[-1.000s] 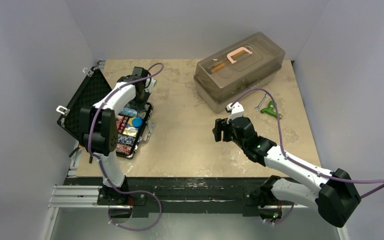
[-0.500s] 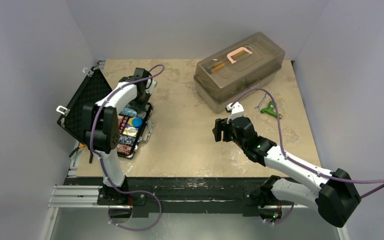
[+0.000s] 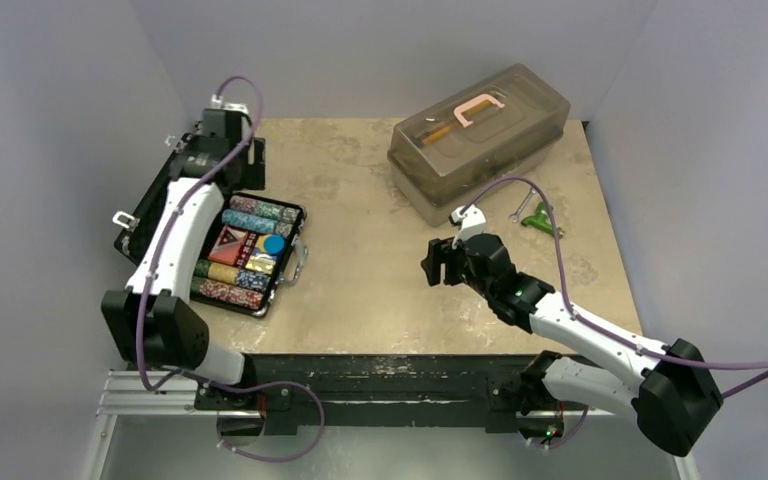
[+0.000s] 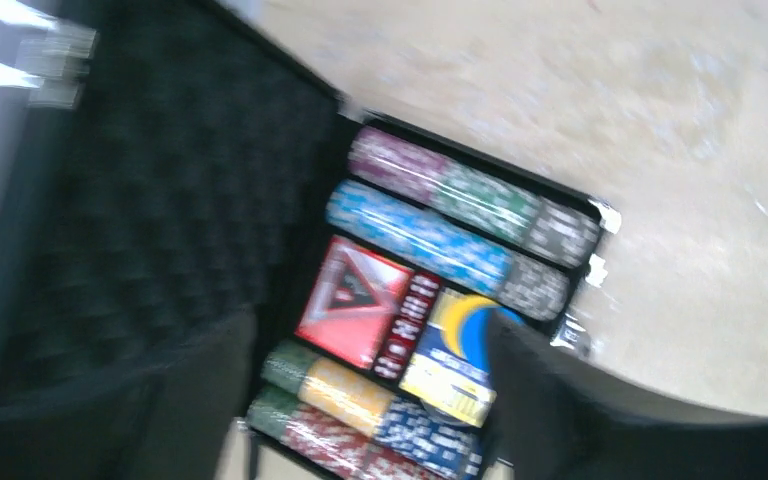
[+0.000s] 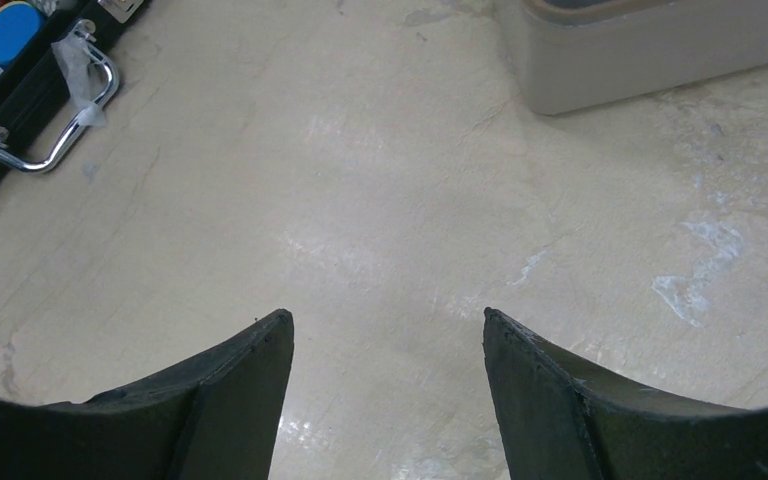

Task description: Pack up texas hold em set

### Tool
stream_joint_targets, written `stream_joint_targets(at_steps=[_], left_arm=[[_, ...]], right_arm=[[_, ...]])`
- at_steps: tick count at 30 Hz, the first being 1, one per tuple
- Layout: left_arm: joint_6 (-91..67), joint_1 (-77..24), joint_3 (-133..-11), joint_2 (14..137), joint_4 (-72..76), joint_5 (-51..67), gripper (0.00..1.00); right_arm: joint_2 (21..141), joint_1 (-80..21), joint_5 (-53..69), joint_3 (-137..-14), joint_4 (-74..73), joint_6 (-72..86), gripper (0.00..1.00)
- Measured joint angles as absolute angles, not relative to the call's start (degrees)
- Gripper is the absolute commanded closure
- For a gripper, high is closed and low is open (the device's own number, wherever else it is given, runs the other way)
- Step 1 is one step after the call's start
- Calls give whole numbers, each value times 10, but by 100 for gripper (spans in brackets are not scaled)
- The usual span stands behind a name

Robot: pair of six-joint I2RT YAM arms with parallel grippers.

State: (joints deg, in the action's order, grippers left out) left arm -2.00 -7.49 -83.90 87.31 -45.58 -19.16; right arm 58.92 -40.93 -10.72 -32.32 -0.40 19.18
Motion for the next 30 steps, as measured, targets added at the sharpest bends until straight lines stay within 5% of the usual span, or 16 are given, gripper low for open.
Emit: stream_joint_targets(at_steps=[7,21,30], left_arm=[[-30,48,-899,820,-442,-242,0],[-11,91,-985,989,-486,-318,1],[-59,98,-945,960,-499,-243,21]], right_arm=[[587,-409,-81,-316,4,197,32],[581,-409,-64,-315,5,201,32],[585,-409,-64,-315,9,204,32]])
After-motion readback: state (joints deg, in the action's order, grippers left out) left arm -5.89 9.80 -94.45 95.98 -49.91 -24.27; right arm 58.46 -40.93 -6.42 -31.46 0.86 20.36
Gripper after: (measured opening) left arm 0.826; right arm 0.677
